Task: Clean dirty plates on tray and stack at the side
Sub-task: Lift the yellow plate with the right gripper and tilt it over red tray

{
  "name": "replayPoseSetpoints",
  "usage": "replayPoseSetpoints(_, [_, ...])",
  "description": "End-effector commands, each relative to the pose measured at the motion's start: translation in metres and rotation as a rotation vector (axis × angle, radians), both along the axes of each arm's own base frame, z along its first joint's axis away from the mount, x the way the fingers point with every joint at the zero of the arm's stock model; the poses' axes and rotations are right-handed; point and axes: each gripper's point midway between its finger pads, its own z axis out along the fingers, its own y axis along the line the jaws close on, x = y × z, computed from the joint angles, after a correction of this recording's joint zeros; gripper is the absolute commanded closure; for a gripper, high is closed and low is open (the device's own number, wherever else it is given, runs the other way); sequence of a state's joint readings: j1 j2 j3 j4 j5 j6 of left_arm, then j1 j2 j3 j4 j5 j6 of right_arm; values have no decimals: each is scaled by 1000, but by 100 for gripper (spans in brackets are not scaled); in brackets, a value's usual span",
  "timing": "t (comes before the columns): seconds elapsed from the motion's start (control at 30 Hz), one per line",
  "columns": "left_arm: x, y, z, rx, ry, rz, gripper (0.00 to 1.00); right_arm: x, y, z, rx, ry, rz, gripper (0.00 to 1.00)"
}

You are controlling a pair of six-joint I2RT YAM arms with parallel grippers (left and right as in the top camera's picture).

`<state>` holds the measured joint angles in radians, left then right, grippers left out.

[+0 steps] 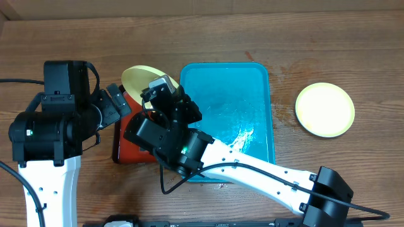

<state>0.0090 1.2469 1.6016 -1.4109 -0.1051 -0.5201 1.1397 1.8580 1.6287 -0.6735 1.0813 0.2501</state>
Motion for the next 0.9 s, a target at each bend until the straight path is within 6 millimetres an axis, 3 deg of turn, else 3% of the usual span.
replayPoseSetpoints(0.0, [2,3,4,14,-10,-2,0,0,-2,16,39,-34,-17,96])
replayPoseSetpoints(0.7, [2,3,4,14,-10,-2,0,4,-4,13,46,-22,-19,96])
replayPoseSetpoints(0.87, [2,3,4,14,-10,-2,0,17,3,-17,157,168,64,96])
